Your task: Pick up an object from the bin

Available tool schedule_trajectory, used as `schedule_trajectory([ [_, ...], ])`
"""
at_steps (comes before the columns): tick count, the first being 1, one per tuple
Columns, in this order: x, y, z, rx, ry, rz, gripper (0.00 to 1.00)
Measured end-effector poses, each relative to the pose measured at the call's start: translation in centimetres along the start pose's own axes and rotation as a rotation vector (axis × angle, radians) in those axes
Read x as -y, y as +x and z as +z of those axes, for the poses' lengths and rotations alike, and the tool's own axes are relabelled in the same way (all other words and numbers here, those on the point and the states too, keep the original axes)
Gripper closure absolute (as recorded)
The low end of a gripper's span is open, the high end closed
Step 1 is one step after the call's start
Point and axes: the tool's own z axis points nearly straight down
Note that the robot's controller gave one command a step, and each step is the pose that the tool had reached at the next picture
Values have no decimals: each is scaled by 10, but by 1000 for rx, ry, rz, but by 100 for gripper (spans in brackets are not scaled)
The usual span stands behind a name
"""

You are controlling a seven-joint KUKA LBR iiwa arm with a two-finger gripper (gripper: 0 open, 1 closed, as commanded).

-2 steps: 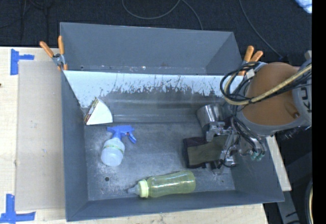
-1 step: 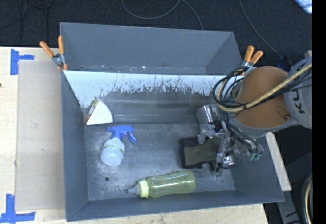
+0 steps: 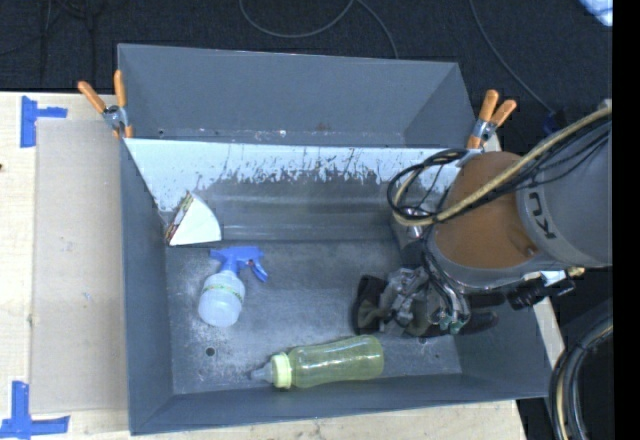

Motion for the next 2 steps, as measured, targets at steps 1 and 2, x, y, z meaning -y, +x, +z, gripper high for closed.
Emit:
schedule_trajectory([
  [1,0,0,0,1,0,-3,100],
  [2,2,9,-41,-9,1,-13,100],
])
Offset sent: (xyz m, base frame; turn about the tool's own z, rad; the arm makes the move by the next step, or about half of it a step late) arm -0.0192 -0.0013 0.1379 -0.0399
